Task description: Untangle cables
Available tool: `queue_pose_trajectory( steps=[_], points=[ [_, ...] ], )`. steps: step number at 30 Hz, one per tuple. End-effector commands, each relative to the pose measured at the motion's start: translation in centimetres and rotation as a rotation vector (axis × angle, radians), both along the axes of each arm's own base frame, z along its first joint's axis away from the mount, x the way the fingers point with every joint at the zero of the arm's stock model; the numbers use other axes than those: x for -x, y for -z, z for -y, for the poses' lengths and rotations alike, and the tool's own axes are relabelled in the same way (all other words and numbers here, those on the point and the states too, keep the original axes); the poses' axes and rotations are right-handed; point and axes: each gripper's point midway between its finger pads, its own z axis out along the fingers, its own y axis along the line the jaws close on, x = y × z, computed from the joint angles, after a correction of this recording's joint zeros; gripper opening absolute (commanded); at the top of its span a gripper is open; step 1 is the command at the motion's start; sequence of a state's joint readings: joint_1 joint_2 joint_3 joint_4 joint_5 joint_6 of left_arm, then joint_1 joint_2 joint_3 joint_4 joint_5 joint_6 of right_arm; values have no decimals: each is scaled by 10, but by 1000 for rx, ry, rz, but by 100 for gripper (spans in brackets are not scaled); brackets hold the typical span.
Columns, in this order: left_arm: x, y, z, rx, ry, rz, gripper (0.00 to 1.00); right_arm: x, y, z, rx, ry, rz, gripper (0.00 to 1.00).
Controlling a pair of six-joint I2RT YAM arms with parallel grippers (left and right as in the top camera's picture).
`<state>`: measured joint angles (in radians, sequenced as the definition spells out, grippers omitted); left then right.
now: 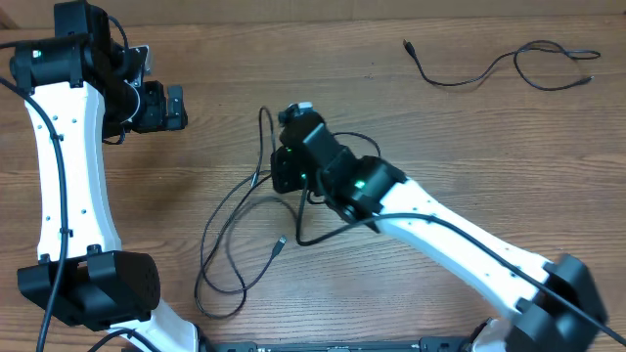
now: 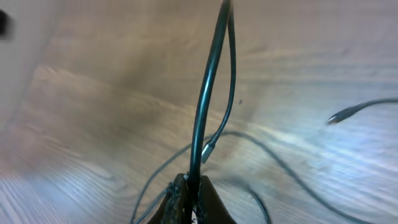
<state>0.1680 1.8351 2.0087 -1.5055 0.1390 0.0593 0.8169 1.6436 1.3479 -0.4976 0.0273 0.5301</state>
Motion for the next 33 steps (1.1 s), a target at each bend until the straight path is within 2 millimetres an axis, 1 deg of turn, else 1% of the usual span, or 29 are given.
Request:
queue_pose_trajectory(
  steps=[1,6,9,12,14,17,20,25,30,31,32,33],
  points=[
    [0,2,4,7,22,-5,100,-12,-47,27,-35,77,113,4],
    [0,2,4,8,22,-4,100,-16,-96,58,-114,136,194,4],
    [0,2,4,7,22,-5,99,-19,-125,80,-155,182,250,4],
    [0,2,4,8,22,-4,100,-25,-144,106,-134,256,325,4],
    [0,2,4,8,22,-5,99,-30,-149,121,-108,289,353,4],
    [0,2,4,7,22,-5,99,-35,-145,135,-68,311,354,4],
    [0,2,4,8,22,-5,99,-41,-134,149,-29,351,330,4],
    [0,2,4,8,22,-5,100,-59,-113,183,86,479,308,4],
    [0,2,4,7,22,-5,100,-68,-85,195,156,506,239,4],
    [0,2,4,8,22,-4,99,-68,-79,196,169,504,224,6],
    [0,2,4,8,22,-4,99,-68,-72,196,185,501,207,13],
    [0,2,4,8,22,-5,100,-67,-66,196,200,498,191,24]
  ],
)
